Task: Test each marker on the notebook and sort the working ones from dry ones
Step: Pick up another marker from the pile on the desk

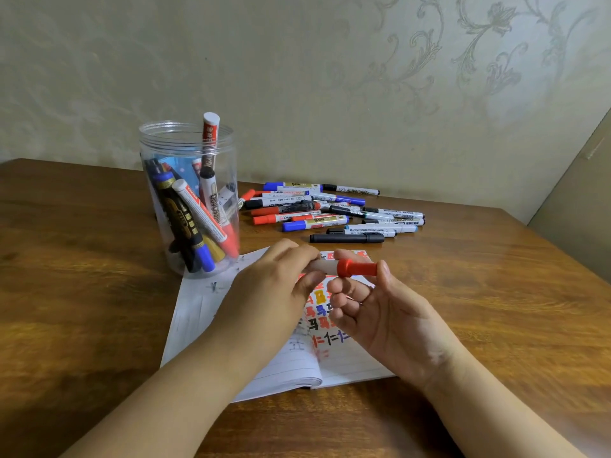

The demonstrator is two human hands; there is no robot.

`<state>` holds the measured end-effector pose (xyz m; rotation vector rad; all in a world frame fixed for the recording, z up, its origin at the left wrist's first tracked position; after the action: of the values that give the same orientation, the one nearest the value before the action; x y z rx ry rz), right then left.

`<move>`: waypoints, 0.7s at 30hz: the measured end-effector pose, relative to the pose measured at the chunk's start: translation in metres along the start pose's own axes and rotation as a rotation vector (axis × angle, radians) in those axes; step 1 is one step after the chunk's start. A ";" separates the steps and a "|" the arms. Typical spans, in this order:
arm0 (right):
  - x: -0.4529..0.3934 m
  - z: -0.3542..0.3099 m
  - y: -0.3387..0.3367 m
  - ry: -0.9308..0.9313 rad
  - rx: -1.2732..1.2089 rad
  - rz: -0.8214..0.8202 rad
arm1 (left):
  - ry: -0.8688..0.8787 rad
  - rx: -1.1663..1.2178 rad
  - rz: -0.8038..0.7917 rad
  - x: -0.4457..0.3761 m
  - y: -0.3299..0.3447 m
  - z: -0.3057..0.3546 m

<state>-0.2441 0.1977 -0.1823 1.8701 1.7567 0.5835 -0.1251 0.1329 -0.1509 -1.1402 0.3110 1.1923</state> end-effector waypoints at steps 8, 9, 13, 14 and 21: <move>0.013 -0.037 -0.001 -0.582 1.345 0.196 | 0.029 -0.022 0.004 -0.007 -0.007 -0.005; 0.013 -0.038 0.001 -0.637 1.482 0.165 | 0.037 -0.034 -0.004 -0.007 -0.006 -0.006; 0.010 -0.038 -0.002 -0.610 1.540 0.032 | 0.038 -0.006 -0.071 -0.008 -0.006 -0.010; 0.011 -0.038 -0.004 -0.537 1.462 0.021 | 0.043 0.009 -0.098 -0.008 -0.006 -0.010; 0.009 -0.038 -0.008 -0.353 1.058 -0.044 | 0.101 0.108 -0.207 -0.004 0.000 -0.004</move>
<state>-0.2728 0.2096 -0.1577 2.3282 1.9957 -0.8354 -0.1253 0.1271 -0.1498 -1.1122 0.3222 0.9280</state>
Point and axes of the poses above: each hand's wrist, its own x-axis away from the middle knuckle, its own y-axis out of the palm, z = x × y, the point moved 5 cm from there along -x, towards the middle knuckle, and after that the axes turned 11 degrees about z, right-handed, at the moved point
